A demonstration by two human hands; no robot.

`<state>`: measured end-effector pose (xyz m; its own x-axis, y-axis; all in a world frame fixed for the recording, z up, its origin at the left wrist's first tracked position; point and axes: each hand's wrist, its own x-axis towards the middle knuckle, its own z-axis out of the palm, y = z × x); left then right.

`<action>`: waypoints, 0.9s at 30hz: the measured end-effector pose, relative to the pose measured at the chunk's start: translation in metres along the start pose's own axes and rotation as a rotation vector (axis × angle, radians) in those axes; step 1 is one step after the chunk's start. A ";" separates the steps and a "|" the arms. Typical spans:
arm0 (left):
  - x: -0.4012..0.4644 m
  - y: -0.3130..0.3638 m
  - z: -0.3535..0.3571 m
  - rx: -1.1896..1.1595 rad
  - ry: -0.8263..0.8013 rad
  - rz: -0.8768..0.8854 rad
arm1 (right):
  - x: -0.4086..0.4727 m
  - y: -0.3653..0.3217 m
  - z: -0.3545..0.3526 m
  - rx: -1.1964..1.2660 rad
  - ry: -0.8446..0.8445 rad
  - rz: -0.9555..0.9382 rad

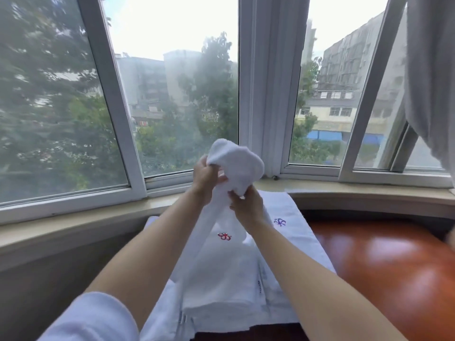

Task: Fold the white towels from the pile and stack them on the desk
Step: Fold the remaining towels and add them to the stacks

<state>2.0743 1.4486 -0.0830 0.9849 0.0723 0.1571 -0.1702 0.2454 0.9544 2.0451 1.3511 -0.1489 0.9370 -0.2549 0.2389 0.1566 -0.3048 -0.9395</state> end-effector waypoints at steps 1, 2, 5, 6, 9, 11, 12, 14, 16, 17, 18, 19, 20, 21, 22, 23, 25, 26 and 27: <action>-0.002 -0.011 -0.013 0.039 0.036 -0.010 | 0.001 -0.002 -0.003 0.129 0.043 0.051; -0.006 -0.022 -0.028 0.079 0.009 -0.057 | 0.002 -0.005 -0.006 0.245 0.090 0.077; -0.019 -0.061 -0.065 0.407 -0.340 -0.313 | 0.010 -0.022 -0.017 0.349 0.187 0.005; -0.023 -0.074 -0.067 0.518 -0.407 -0.338 | 0.013 -0.028 -0.019 0.359 0.199 -0.033; -0.019 -0.086 -0.043 0.408 -0.142 -0.250 | 0.020 -0.031 -0.028 0.283 0.278 -0.107; -0.013 -0.077 -0.018 0.145 -0.074 -0.211 | 0.024 -0.019 -0.046 0.141 0.374 -0.133; -0.011 -0.071 -0.005 0.070 -0.098 -0.185 | 0.025 -0.011 -0.057 0.103 0.410 -0.129; -0.010 -0.062 0.024 0.027 -0.170 -0.138 | 0.029 0.000 -0.083 0.094 0.473 -0.098; -0.014 -0.060 0.060 0.018 -0.244 -0.121 | 0.036 0.008 -0.114 0.109 0.537 -0.063; -0.016 -0.062 0.080 0.018 -0.273 -0.122 | 0.041 0.011 -0.131 0.119 0.569 -0.049; -0.019 -0.066 0.100 0.017 -0.302 -0.124 | 0.046 0.015 -0.148 0.119 0.597 -0.035; -0.022 -0.072 0.122 0.005 -0.333 -0.127 | 0.051 0.020 -0.167 0.109 0.625 -0.024; -0.024 -0.078 0.143 -0.015 -0.361 -0.135 | 0.056 0.026 -0.186 0.093 0.651 -0.010; -0.027 -0.085 0.164 -0.038 -0.383 -0.147 | 0.062 0.034 -0.206 0.076 0.674 0.004; -0.028 -0.092 0.186 -0.056 -0.401 -0.157 | 0.067 0.042 -0.227 0.064 0.693 0.016; -0.029 -0.099 0.210 -0.065 -0.416 -0.167 | 0.073 0.051 -0.248 0.059 0.708 0.021; -0.030 -0.116 0.255 -0.069 -0.420 -0.187 | 0.085 0.070 -0.288 0.050 0.715 0.031; -0.030 -0.124 0.277 -0.074 -0.408 -0.201 | 0.092 0.078 -0.309 0.043 0.706 0.031; -0.031 -0.130 0.299 -0.071 -0.396 -0.212 | 0.100 0.086 -0.328 0.038 0.696 0.030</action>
<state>2.0749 1.1258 -0.1361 0.9318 -0.3583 0.0583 0.0482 0.2814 0.9584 2.0499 0.9978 -0.1254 0.5253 -0.7952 0.3028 0.1562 -0.2596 -0.9530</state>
